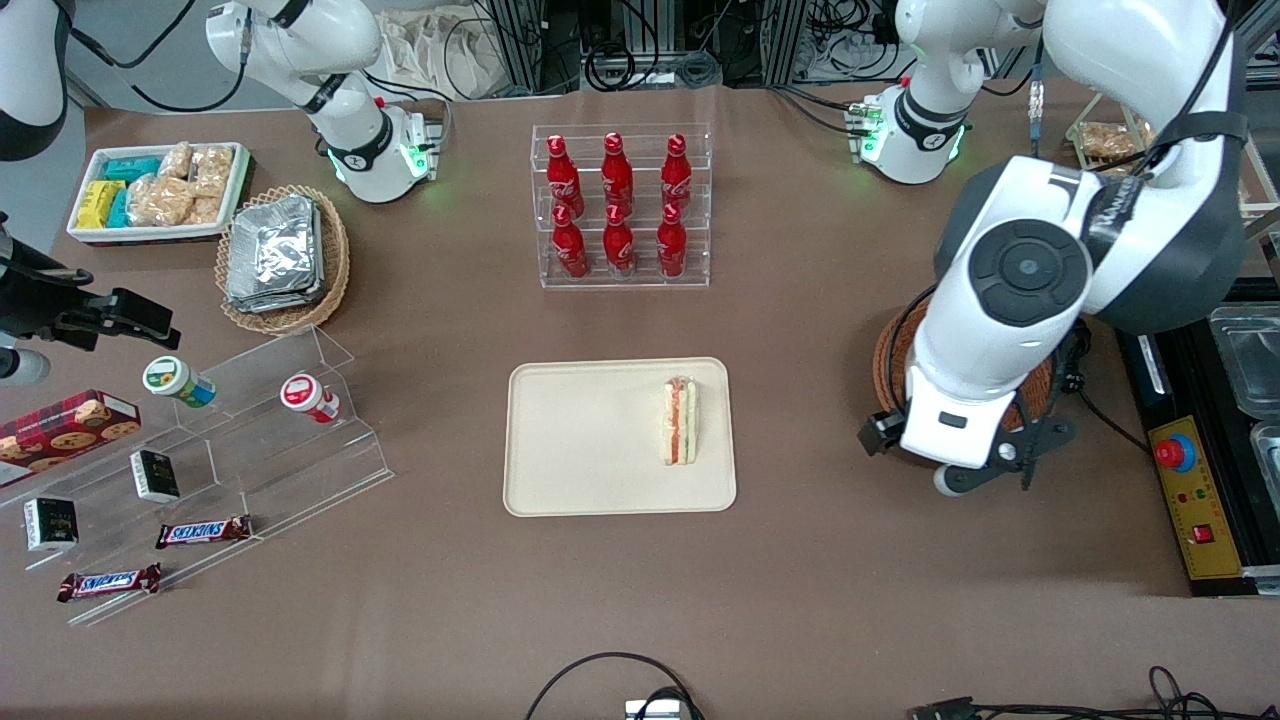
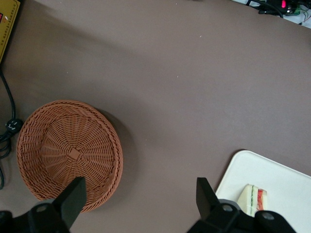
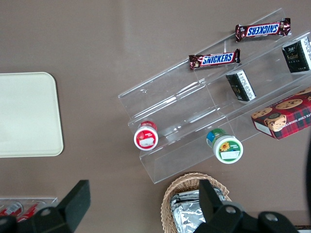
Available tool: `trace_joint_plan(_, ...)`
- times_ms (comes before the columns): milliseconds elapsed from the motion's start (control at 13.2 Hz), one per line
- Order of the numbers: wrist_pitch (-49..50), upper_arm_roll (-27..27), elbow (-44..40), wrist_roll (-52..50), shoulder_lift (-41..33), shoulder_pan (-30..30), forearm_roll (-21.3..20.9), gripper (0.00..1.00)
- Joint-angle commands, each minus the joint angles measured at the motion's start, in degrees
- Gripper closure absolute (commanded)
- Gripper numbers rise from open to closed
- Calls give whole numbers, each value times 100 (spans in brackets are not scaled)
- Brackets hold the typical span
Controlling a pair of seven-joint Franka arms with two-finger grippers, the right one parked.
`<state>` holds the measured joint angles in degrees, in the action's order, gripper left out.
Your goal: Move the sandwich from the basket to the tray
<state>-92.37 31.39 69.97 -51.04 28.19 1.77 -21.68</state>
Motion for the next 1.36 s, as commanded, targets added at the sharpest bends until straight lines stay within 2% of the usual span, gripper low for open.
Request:
trace_joint_plan(0, 184, -71, 183, 697, -410, 183, 234, 0)
trace_joint_plan(76, 202, -333, 357, 1075, -655, 184, 426, 0)
trace_joint_plan(227, 149, -1218, 806, 2066, -1278, 44, 1171, 0)
trace_joint_plan(378, 193, -1862, 1087, 2842, -1719, -45, 1569, 0)
trace_joint_plan(454, 202, -2012, 1237, 3141, -1895, -45, 1666, 0)
trace_joint_plan(757, 211, -2347, 1747, 4030, -2580, 17, 1895, 0)
trace_joint_plan(984, 395, -2374, 1976, 4584, -2976, 113, 1974, 0)
trace_joint_plan(1286, 685, -2339, 1898, 4612, -2969, 280, 2238, 0)
